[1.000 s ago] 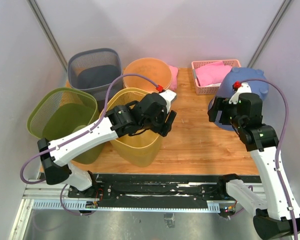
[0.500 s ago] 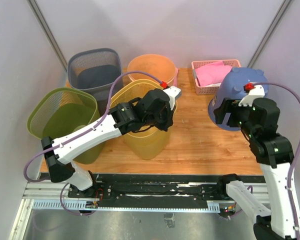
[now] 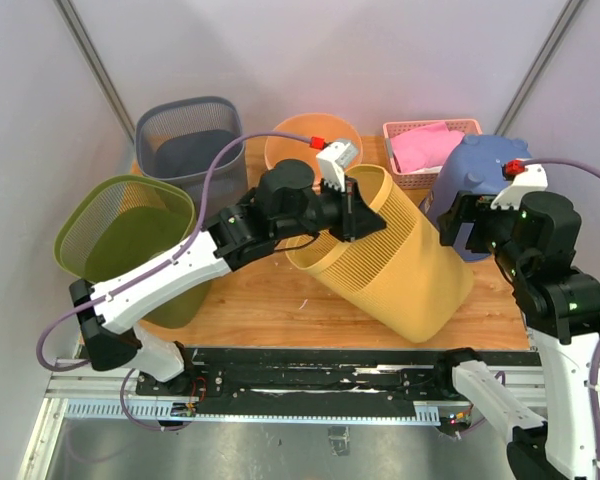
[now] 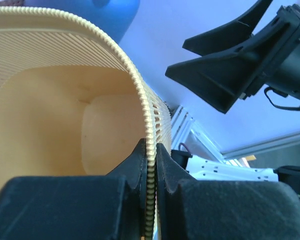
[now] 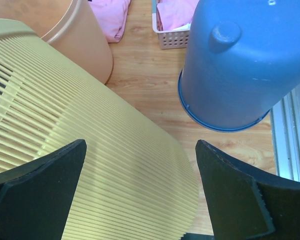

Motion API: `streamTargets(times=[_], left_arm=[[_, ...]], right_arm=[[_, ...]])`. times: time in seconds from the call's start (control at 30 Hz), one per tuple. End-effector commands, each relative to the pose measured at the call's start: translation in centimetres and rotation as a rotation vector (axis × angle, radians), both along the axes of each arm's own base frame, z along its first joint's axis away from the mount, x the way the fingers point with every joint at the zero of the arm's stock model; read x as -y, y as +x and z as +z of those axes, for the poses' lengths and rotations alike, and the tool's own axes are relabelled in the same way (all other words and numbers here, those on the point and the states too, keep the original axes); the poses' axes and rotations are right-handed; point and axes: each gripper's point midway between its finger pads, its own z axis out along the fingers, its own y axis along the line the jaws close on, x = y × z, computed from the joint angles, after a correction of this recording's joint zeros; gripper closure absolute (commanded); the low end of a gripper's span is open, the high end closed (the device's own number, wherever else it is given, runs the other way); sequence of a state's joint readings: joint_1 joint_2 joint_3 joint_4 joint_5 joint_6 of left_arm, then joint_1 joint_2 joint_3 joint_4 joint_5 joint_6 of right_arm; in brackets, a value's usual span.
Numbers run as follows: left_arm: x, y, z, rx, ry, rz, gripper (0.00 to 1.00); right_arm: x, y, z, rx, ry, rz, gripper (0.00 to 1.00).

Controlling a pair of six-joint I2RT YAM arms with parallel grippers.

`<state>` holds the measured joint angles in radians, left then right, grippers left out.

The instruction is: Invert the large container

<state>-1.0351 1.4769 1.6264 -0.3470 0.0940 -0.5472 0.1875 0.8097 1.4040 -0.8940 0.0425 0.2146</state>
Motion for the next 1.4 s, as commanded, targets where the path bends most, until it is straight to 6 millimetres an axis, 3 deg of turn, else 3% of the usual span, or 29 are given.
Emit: streamTargets(times=[0.0, 0.13, 0.37, 0.7, 0.77, 0.87, 0.93, 1.1, 1.27, 1.37], left_arm=[[-2.9, 1.3, 6.2, 0.079, -0.258, 0.061, 1.00], [-3.7, 2.1, 2.5, 0.028, -0.223, 0.083, 1.00], [-4.5, 2.7, -2.1, -0.042, -0.191, 0.123, 1.00], [-6.2, 4.5, -10.0, -0.154, -0.077, 0.280, 0.99], [-6.5, 4.6, -11.1, -0.155, -0.050, 0.296, 0.89], [-7.2, 4.7, -12.5, -0.149, -0.002, 0.317, 0.61], [-7.4, 4.8, -12.7, -0.136, 0.023, 0.322, 0.46], [-8.1, 5.1, -12.3, -0.085, 0.088, 0.327, 0.24], [-8.9, 4.7, -10.4, -0.032, 0.132, 0.308, 0.16], [-9.4, 4.1, -9.2, -0.015, 0.131, 0.290, 0.13]], right_arm=[[-1.2, -0.2, 0.4, -0.031, 0.032, 0.050, 0.06], [-1.6, 1.1, -0.5, -0.073, 0.034, 0.055, 0.05], [-1.9, 3.0, -2.9, -0.132, 0.080, 0.027, 0.05], [-1.7, 3.1, -5.4, -0.196, 0.099, -0.007, 0.05], [-1.6, 2.9, -5.8, -0.203, 0.098, -0.006, 0.05], [-1.4, 2.5, -6.3, -0.207, 0.085, -0.013, 0.05], [-1.1, 2.3, -6.8, -0.215, 0.074, -0.021, 0.05], [-0.7, 1.4, -7.0, -0.213, 0.066, -0.035, 0.05], [-0.4, -0.9, -7.5, -0.249, 0.051, -0.020, 0.03], [-0.1, -1.9, -9.0, -0.310, 0.037, -0.035, 0.02]])
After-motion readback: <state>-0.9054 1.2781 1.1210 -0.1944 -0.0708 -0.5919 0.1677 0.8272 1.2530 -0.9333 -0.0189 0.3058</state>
